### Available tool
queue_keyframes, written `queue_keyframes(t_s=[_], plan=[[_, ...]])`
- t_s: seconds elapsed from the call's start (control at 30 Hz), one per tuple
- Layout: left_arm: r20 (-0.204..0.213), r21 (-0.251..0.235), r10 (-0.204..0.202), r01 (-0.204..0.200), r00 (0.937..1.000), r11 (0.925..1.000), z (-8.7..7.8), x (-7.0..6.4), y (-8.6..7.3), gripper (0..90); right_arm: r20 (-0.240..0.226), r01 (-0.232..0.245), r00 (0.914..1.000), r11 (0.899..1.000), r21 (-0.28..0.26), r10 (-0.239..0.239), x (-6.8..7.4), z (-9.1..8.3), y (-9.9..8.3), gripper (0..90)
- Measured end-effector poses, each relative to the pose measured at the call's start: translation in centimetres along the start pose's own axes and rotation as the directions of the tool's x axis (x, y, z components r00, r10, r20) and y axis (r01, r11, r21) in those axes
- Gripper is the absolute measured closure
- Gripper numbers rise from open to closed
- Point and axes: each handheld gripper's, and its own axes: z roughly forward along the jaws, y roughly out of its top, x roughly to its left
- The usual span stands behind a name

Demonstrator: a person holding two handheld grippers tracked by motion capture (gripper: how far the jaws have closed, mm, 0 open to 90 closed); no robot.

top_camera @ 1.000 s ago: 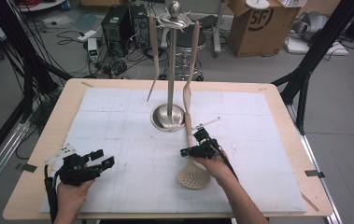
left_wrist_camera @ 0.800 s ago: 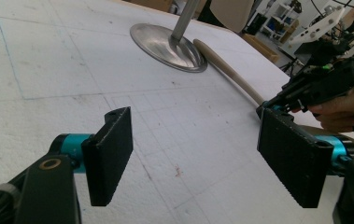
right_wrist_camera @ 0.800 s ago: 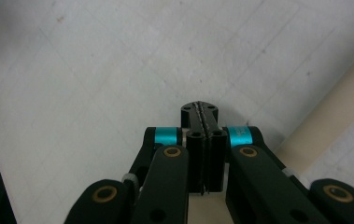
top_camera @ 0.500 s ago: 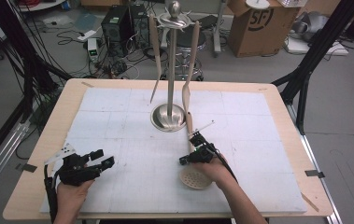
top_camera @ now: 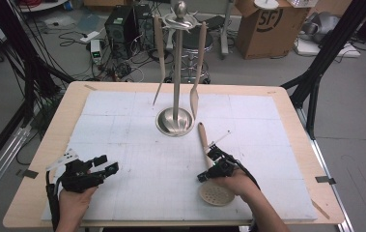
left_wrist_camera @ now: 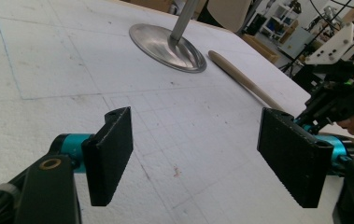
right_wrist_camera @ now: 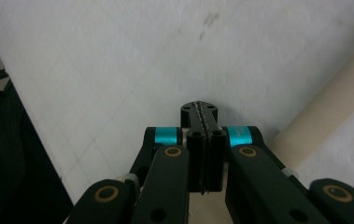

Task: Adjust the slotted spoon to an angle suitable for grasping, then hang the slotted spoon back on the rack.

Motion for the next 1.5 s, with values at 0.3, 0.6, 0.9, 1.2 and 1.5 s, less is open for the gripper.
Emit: queue_keyframes(t_s=[0.3, 0.6, 0.9, 1.2, 1.5], plan=[[0.0, 0.007, 0.004, -0.004, 1.0, 1.0, 0.2, -0.2, 0.0, 27.4, -0.051, -0.067, 0.9968, 0.989, -0.131, 0.061, -1.7, -2.1, -1.9, 88.9], [0.0, 0.009, 0.003, -0.003, 1.0, 1.0, 0.3, -0.1, -0.1, 27.4, -0.107, -0.178, 0.9821, 0.948, -0.263, 0.155, -3.0, -4.2, -2.5, 66.7], [0.0, 0.006, 0.006, -0.006, 1.0, 1.0, 0.2, -0.1, 0.0, 27.4, -0.099, -0.267, 0.9633, 0.924, -0.273, 0.25, -3.9, -4.6, -2.4, 56.0], [0.001, 0.001, 0.002, -0.002, 1.0, 1.0, 0.1, -0.1, 0.0, 27.4, -0.105, -0.343, 0.9392, 0.907, -0.246, 0.327, -4.7, -3.3, -1.8, 55.1], [-0.001, -0.002, 0.001, -0.001, 1.0, 1.0, 0.0, -0.2, 0.0, 27.4, -0.104, -0.37, 0.9291, 0.901, -0.228, 0.355, -4.9, -2.3, -1.0, 56.1]])
